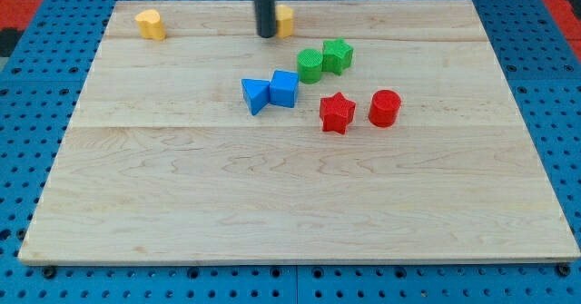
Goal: Move the yellow hexagon to the top center of the board
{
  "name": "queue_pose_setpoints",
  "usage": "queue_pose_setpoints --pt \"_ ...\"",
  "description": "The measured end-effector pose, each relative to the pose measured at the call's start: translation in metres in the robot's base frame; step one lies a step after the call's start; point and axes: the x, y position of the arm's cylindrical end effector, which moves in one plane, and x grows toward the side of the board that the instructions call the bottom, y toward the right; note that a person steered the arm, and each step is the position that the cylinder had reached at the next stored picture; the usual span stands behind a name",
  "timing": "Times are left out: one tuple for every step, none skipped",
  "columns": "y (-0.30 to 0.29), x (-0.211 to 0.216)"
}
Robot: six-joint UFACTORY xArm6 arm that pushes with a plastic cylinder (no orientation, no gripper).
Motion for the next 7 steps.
queue_pose_setpoints --pt "-0.005 -0.004" --pt "-0.034 -0.026" --pt "-0.032 -0.056" --pt "-0.010 -0.025" --pt "-0.016 -0.031" --pt "-0.020 -0.032" --pt "-0.019 -0.032"
